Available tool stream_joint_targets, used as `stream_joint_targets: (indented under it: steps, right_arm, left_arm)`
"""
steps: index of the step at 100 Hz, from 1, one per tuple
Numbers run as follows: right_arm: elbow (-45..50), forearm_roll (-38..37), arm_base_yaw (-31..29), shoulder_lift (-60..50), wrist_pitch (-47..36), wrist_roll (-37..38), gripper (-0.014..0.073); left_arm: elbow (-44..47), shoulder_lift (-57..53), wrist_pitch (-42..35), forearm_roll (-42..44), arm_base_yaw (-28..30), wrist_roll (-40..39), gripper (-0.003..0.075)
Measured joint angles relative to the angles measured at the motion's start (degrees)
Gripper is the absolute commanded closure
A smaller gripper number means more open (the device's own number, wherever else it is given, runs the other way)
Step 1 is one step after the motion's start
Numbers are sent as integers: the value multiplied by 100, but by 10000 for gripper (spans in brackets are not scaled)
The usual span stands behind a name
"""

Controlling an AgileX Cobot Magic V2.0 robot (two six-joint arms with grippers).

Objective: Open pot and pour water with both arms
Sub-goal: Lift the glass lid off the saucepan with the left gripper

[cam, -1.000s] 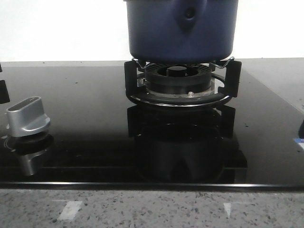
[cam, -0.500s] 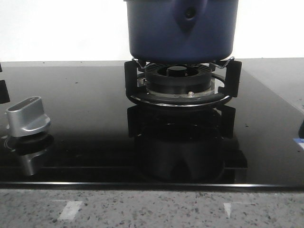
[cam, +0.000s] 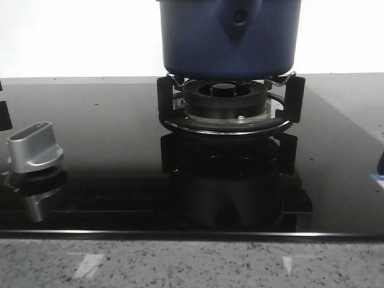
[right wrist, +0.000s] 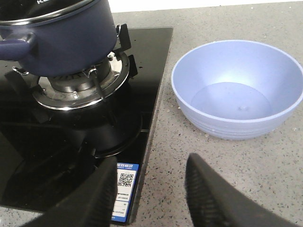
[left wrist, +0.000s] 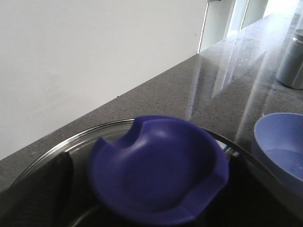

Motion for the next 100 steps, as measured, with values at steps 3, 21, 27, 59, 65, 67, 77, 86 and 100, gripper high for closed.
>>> stream_joint_targets:
  steps: [3,21,27,59,65,67,77,86,100]
  right_arm:
    - [0,0,0,0,0,0,295]
    - [0,0,0,0,0,0,295]
    - [0,0,0,0,0,0,295]
    - [0,0,0,0,0,0,296]
    - [0,0,0,0,0,0,296]
    - [0,0,0,0,0,0,296]
    - [0,0,0,0,0,0,296]
    - [0,0,0,0,0,0,296]
    - [0,0,0,0,0,0,296]
  left_arm:
    - [0,10,53,0,0,0,185]
    - [-21,73,303,0,11,0,301]
    - [-21,73,303,-13,11,0,344]
    - [-21,85,293,-22,34,10,422]
    - [-29,85,293,-22,34,10,423]
    - [-29,85,293,-22,34,10,423]
    - [-29,85,293,-22,34,10,427]
    - [-29,85,293,-22,34,10,427]
    - [-29,85,293,-22,34,10,427]
